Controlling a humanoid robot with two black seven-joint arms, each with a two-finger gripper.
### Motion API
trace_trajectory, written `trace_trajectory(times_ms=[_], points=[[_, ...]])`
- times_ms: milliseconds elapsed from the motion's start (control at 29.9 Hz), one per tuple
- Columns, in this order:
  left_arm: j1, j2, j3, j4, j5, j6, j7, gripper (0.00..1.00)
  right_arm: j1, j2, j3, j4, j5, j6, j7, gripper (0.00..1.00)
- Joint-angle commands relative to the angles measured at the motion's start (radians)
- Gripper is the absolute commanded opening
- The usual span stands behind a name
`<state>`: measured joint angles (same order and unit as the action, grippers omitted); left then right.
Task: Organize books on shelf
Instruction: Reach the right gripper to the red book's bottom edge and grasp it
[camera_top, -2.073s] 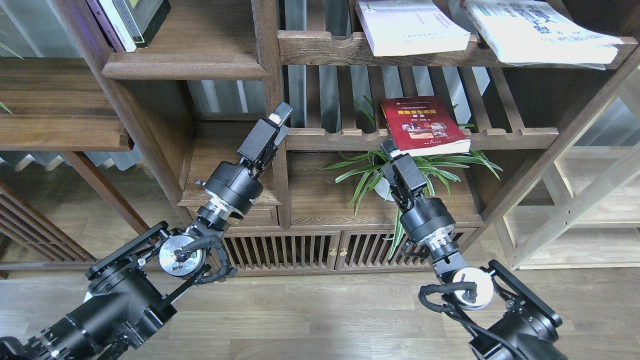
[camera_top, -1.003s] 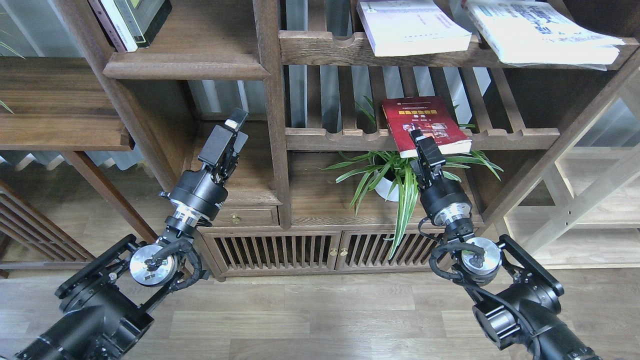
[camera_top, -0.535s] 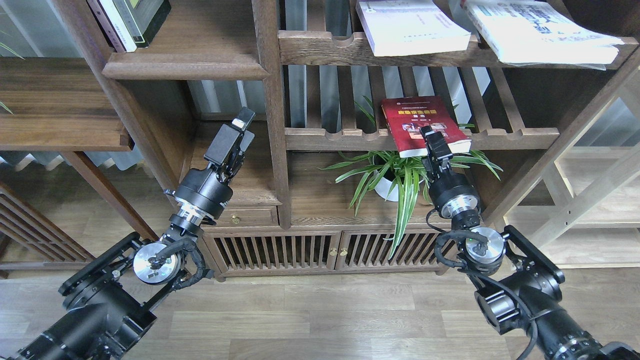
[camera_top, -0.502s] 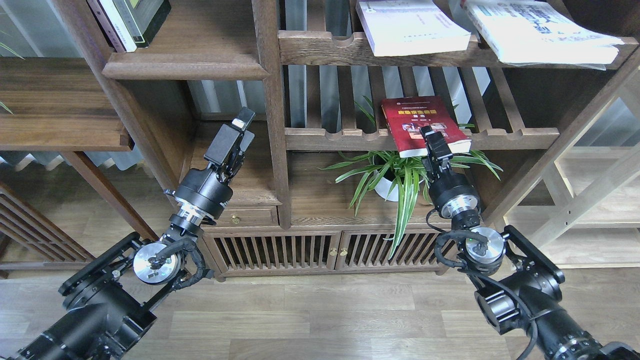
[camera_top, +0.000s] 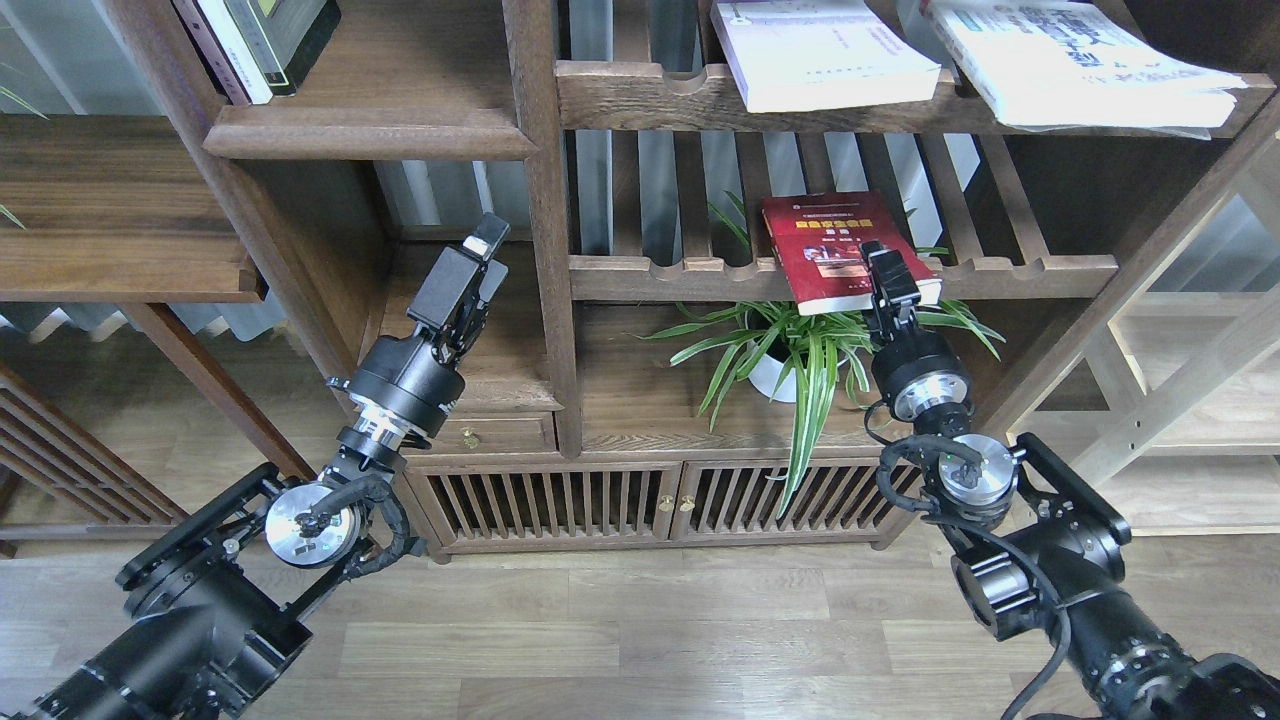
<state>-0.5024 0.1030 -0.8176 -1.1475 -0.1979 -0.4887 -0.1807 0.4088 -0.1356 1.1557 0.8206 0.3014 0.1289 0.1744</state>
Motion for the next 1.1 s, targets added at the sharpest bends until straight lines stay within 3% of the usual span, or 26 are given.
trace_trajectory(times_ms=[0, 802, 1003, 1070], points=[[-0.002, 0.001, -0.002, 0.002, 0.000, 0.000, 0.000, 0.99, 0.002, 0.002, -0.001, -0.014, 0.001, 0.000, -0.019, 1.00], [-0.011, 0.004, -0.006, 0.012, 0.000, 0.000, 0.000, 0.99, 0.101, 0.027, -0.017, -0.135, -0.007, -0.012, -0.024, 1.00], [-0.011, 0.003, -0.006, 0.014, 0.000, 0.000, -0.002, 0.99, 0.101, 0.030, -0.025, -0.152, -0.011, -0.014, -0.023, 0.95], [-0.011, 0.003, -0.006, 0.014, 0.000, 0.000, -0.002, 0.99, 0.101, 0.030, -0.025, -0.153, -0.011, -0.011, -0.021, 0.89]])
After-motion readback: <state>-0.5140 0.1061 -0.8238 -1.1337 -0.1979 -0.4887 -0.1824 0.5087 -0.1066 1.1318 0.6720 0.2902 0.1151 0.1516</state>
